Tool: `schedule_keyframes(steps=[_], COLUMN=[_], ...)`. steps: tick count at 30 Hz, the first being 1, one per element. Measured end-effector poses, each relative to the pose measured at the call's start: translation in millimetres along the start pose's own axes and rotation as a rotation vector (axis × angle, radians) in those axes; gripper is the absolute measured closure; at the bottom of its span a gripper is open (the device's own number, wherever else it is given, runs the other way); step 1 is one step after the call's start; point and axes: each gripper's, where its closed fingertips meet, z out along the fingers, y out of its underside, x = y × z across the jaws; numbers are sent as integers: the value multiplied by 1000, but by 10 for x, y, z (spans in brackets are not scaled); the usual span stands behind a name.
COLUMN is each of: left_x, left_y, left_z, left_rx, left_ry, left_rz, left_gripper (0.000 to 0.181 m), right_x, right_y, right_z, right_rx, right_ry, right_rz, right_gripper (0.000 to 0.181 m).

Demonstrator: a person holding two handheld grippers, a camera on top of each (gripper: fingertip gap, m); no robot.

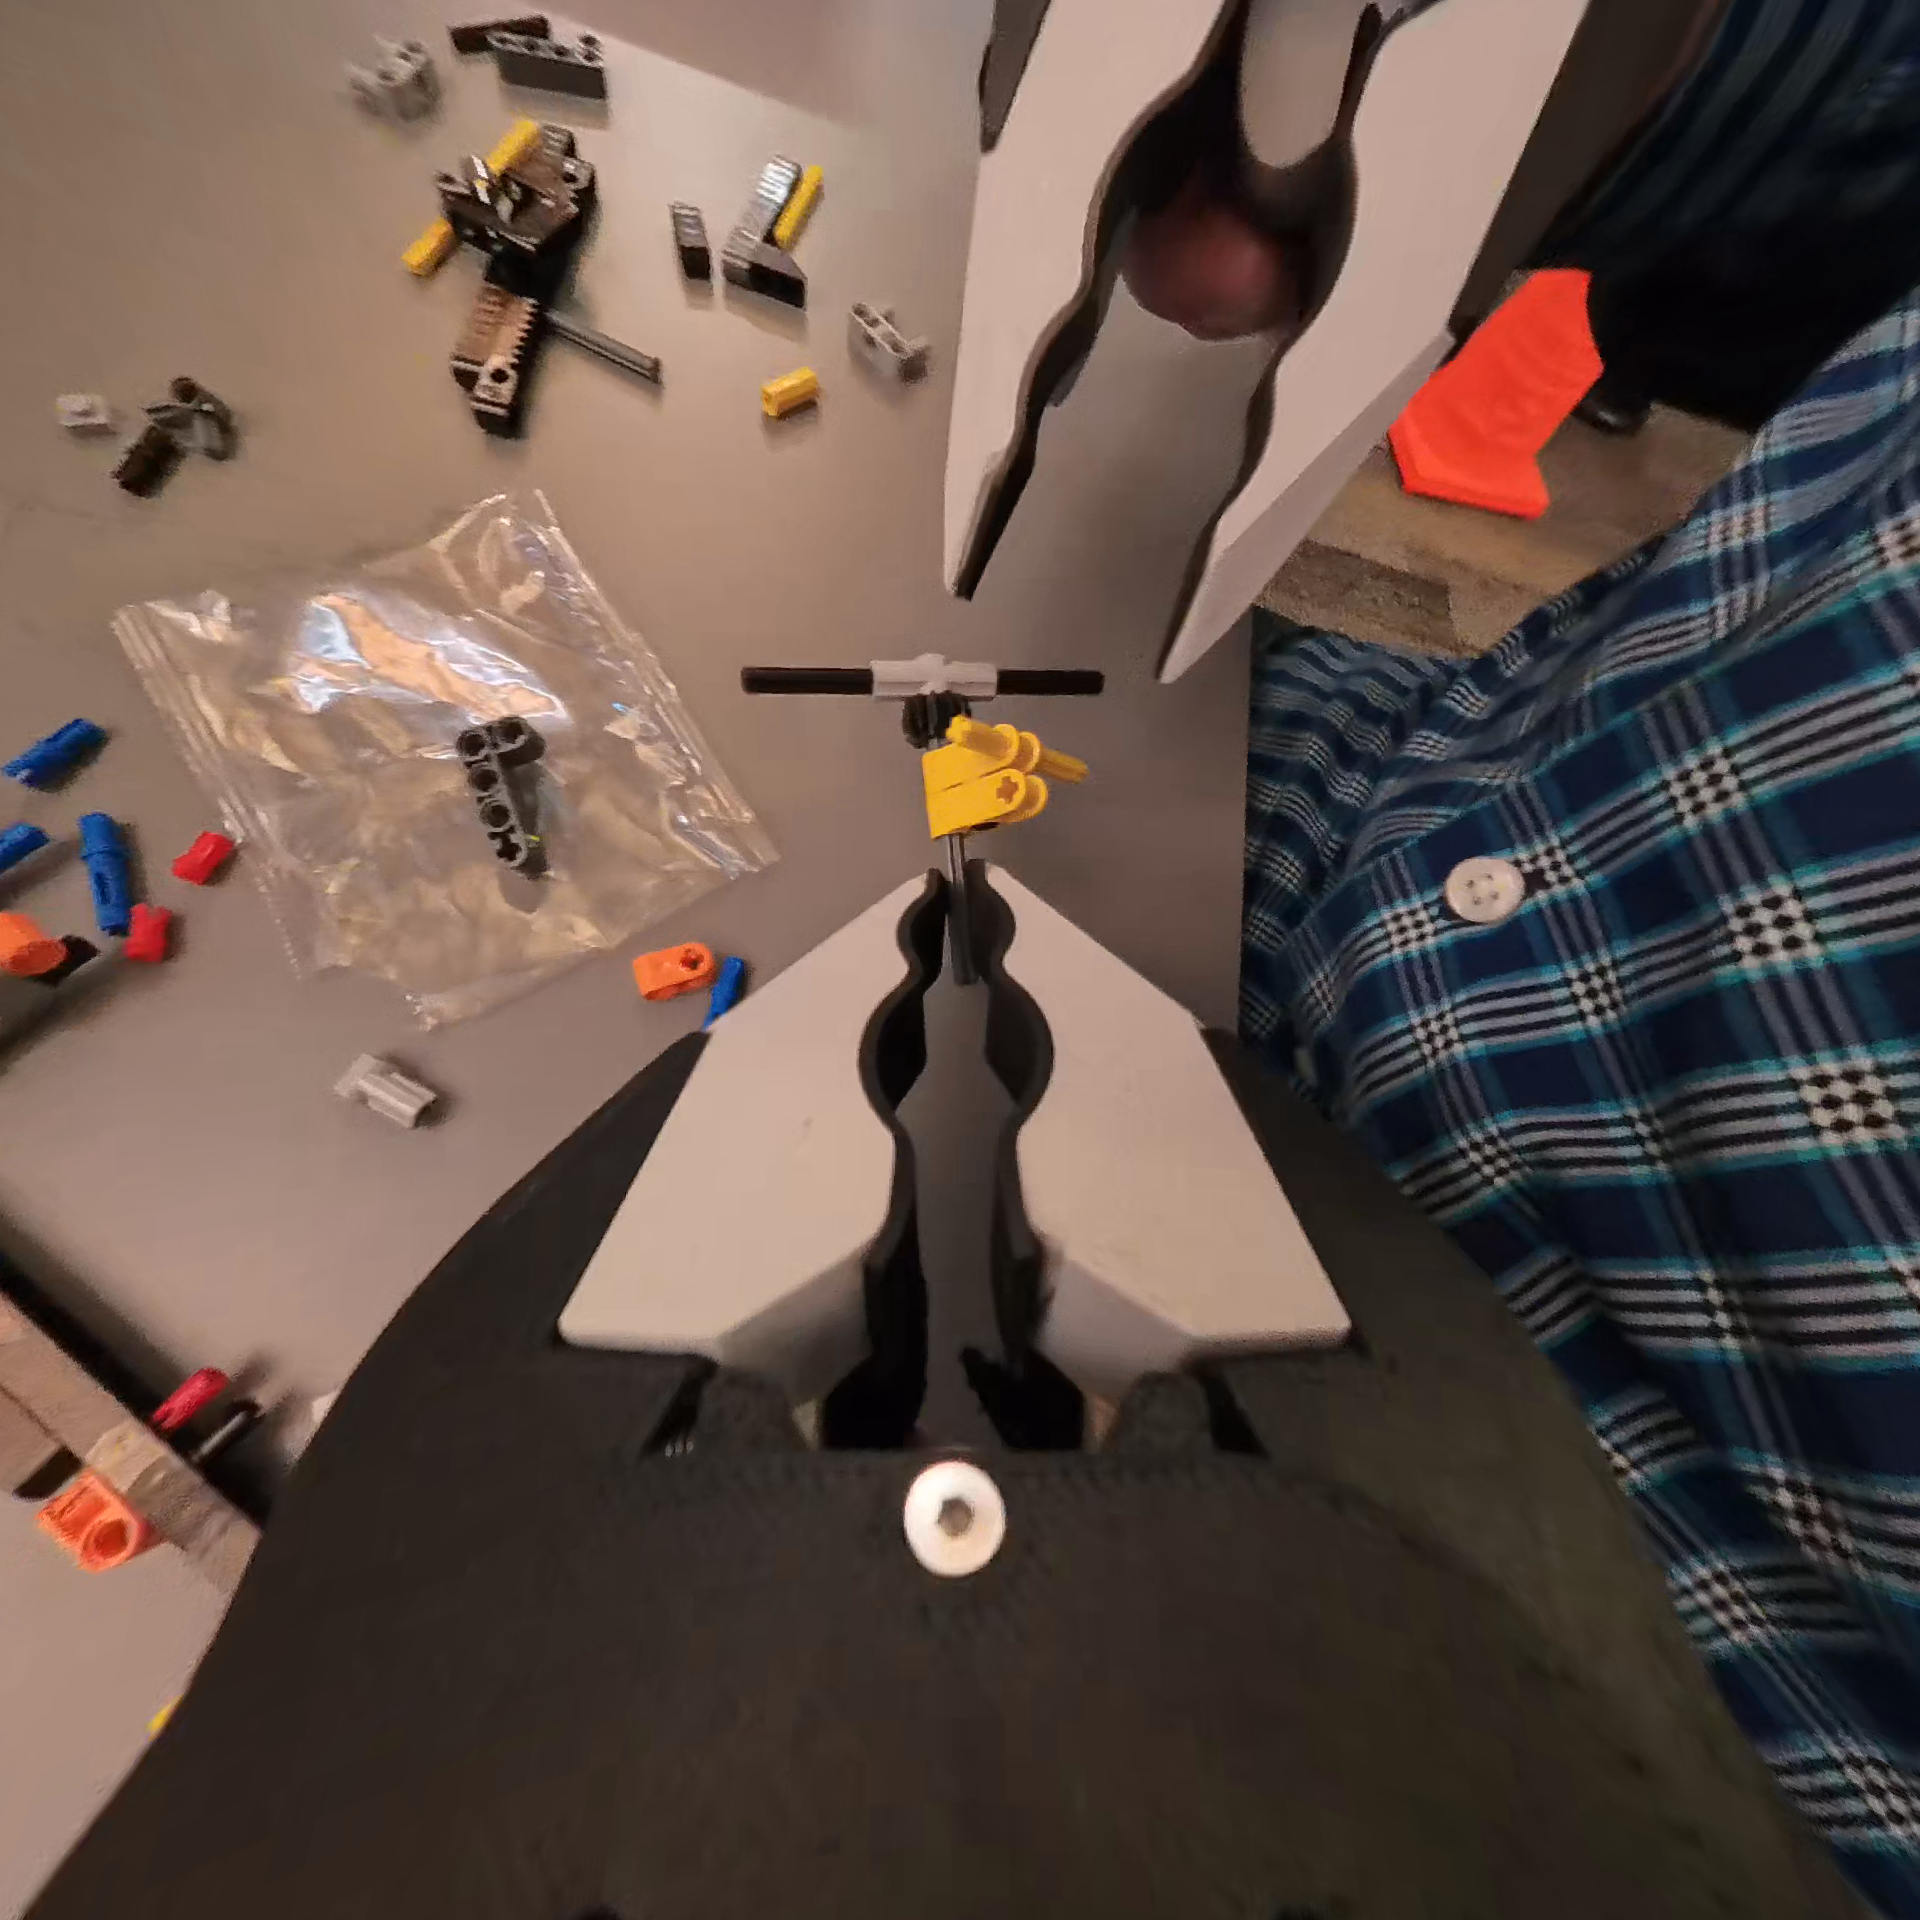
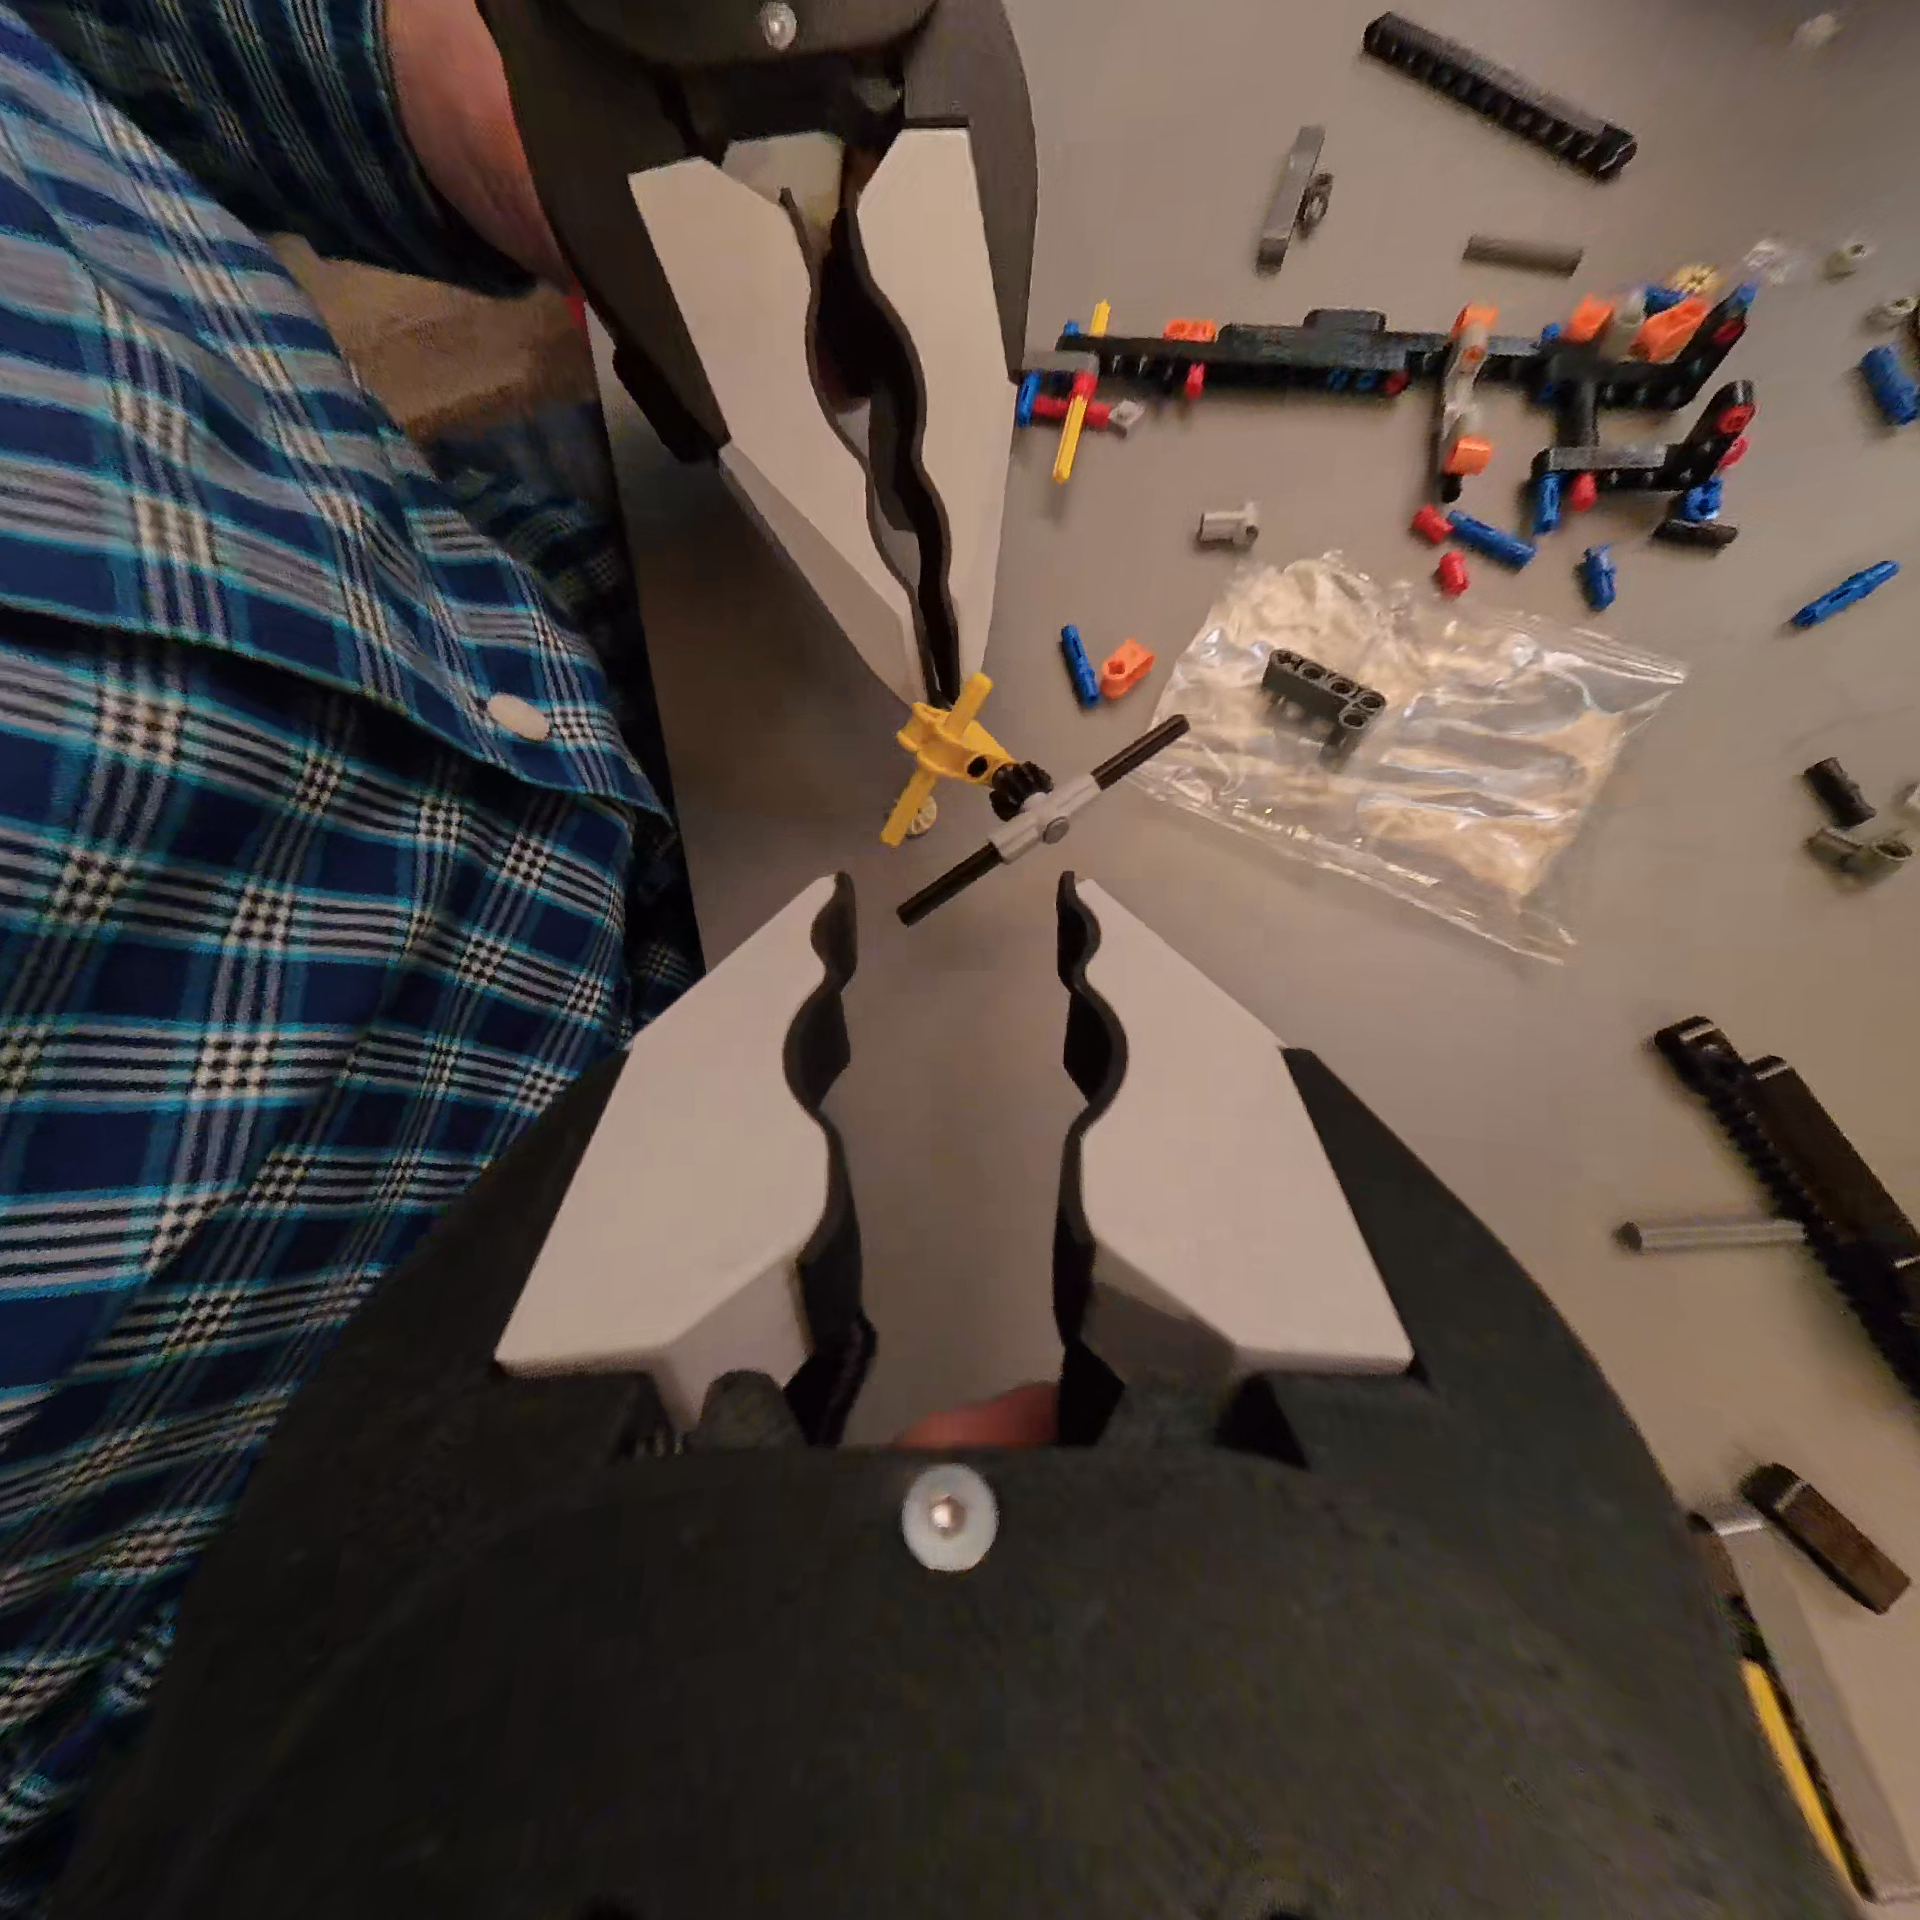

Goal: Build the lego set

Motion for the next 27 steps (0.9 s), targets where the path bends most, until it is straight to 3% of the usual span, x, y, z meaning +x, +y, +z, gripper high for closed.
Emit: schedule_keyframes(steps=[1, 9, 17, 20, 27], left_x=[-17, -77, -124, -146, -136], left_y=[-34, -210, -314, -363, -428], left_z=[-12, -42, -109, -141, -173], left_rx=[17, 92, 182, 226, 266], left_ry=[-8, -62, -76, -86, -76], left_rz=[-11, -44, -95, -118, -127], left_gripper=[180, 180, 180, 180, 180], right_x=[17, 219, 316, 349, 343], right_y=[-22, -190, -309, -333, -375], right_z=[-5, 0, -52, -73, -65], right_rx=[7, 98, 139, 143, 150], right_ry=[-1, -32, -65, -78, -119], right_rz=[26, 299, 326, 361, 391], right_gripper=[144, 166, 174, 157, 179])
